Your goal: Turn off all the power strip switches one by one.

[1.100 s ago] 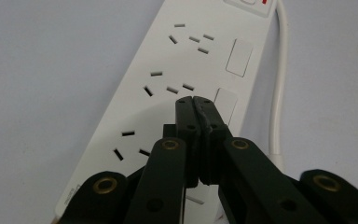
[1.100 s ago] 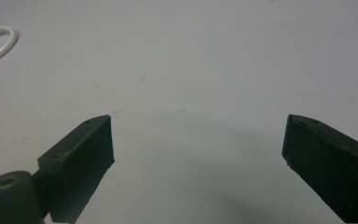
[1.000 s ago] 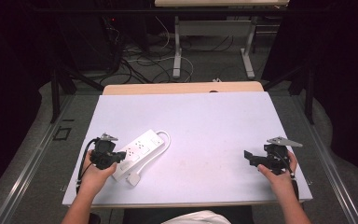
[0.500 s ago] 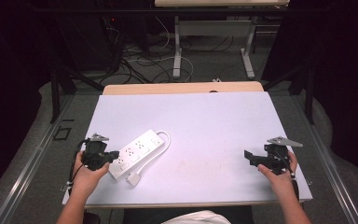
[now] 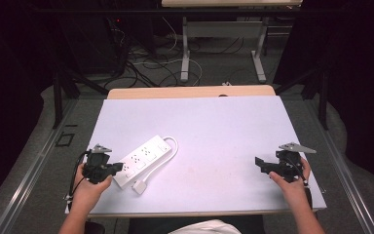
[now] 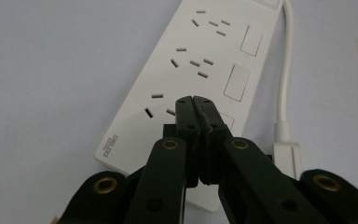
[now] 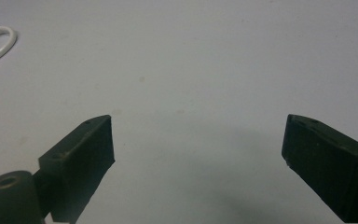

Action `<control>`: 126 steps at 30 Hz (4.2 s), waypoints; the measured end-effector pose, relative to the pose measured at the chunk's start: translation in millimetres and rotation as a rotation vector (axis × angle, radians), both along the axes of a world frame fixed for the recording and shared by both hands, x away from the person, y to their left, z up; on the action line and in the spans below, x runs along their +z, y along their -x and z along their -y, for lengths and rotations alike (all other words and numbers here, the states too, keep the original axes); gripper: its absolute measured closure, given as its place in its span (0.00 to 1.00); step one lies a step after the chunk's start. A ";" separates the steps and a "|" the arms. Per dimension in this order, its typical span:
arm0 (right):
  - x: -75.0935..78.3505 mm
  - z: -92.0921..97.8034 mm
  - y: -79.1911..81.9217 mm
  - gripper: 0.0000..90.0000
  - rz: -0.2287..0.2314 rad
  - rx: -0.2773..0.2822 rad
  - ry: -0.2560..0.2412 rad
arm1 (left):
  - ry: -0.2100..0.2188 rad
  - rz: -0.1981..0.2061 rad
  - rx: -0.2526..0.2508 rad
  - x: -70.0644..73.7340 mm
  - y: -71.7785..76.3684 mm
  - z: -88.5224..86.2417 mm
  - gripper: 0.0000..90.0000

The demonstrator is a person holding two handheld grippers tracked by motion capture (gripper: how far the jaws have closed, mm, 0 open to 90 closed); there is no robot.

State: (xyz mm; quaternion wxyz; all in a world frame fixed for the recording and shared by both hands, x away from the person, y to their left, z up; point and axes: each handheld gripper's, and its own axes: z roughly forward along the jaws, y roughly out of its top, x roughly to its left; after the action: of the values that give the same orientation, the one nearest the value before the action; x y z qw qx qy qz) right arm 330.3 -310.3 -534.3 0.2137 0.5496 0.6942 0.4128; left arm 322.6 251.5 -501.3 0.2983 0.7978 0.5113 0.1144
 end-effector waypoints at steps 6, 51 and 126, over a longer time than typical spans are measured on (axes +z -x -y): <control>0.0 -1.9 -0.8 0.10 -0.002 0.002 0.000 | -0.003 -0.009 -0.003 -3.6 2.9 4.3 1.00; -0.6 -0.1 0.3 0.10 -0.007 0.000 0.000 | -0.026 -0.066 -0.051 -17.9 -2.8 18.3 1.00; -2.1 1.4 -0.4 0.10 -0.007 -0.008 0.001 | 0.178 0.285 0.130 -15.8 -8.8 -30.7 0.35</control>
State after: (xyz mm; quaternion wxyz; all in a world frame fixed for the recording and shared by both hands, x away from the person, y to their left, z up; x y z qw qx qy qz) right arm 330.7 -311.7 -536.4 0.2128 0.5538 0.6929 0.4097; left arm 331.5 282.2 -517.1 0.4291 0.7091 0.5226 0.1998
